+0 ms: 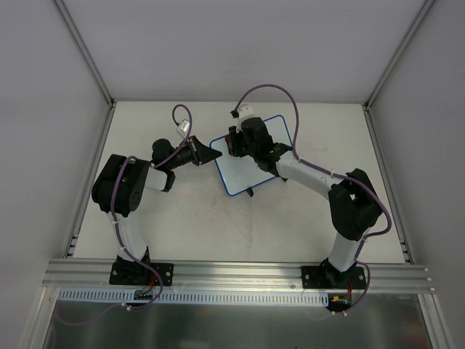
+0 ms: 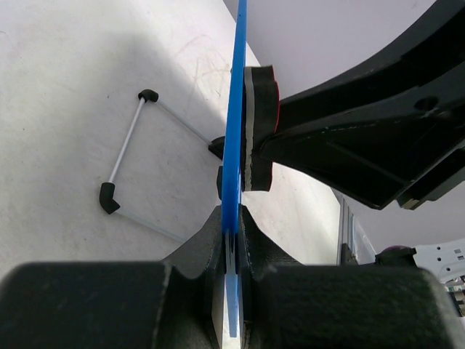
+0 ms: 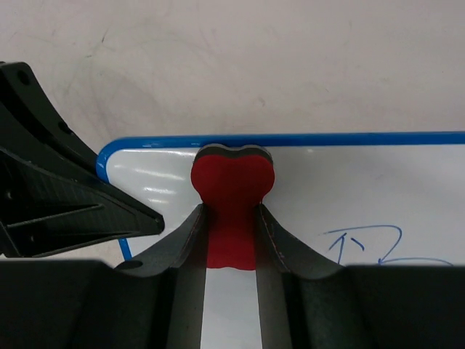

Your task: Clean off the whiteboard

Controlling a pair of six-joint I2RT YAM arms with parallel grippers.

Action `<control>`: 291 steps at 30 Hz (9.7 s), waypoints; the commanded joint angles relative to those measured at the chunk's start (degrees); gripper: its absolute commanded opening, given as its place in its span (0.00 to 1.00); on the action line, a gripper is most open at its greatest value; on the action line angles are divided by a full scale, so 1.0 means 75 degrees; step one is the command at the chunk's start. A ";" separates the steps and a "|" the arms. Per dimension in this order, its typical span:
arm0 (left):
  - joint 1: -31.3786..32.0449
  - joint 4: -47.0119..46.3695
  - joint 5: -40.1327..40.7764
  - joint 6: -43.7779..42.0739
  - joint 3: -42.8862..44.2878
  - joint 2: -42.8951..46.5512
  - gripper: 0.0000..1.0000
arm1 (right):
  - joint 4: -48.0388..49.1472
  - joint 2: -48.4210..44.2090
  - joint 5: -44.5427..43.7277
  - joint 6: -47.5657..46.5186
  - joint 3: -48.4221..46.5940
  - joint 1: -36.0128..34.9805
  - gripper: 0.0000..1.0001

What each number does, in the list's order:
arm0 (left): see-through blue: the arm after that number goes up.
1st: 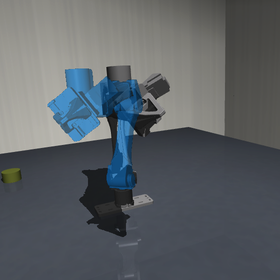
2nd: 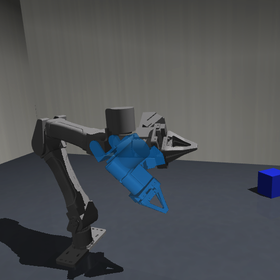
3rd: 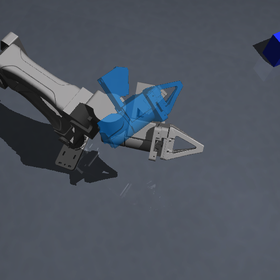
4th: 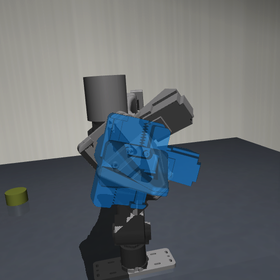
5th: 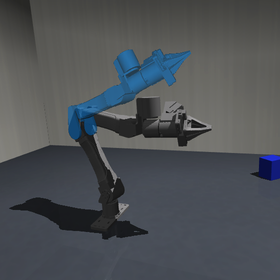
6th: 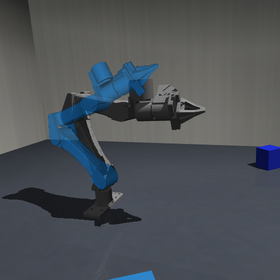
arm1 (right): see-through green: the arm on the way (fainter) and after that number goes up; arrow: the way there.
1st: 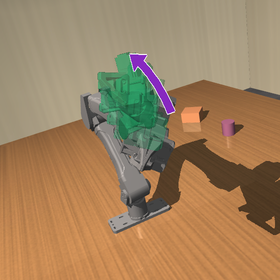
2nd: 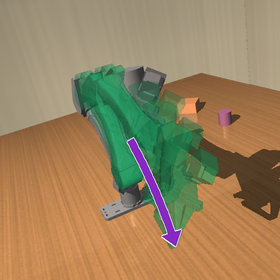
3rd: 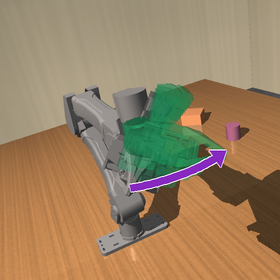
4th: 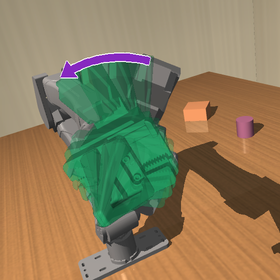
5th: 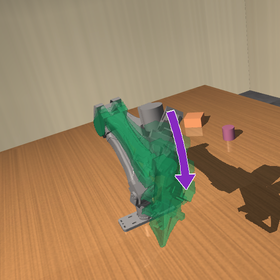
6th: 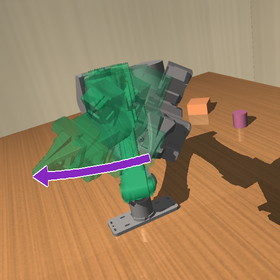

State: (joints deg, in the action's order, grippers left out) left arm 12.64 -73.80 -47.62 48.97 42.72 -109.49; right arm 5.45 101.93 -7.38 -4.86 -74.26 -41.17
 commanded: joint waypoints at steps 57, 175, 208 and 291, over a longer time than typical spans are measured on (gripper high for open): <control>0.0119 -0.0930 -0.0846 -0.0037 0.0035 0.0021 0.00 | -0.0175 -0.0455 0.0163 -0.0089 0.0095 0.0637 0.00; 0.0130 -0.1281 -0.0987 0.0150 0.0046 -0.0073 0.00 | 0.0338 -0.0383 0.0656 0.1843 0.1485 0.2465 0.00; 0.0119 -0.1328 -0.0952 0.0185 0.0034 -0.0073 0.00 | 0.0562 -0.2819 -0.0446 0.3309 0.5015 0.2326 0.00; 0.0095 -0.1328 -0.0952 0.0232 0.0023 -0.0096 0.00 | -0.1850 -0.4026 -0.1571 0.1234 0.3162 -0.0101 0.00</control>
State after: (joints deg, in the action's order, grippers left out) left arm 13.17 -73.91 -52.51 51.00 42.72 -110.39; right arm -4.60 76.64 -18.98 2.66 -51.75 -41.67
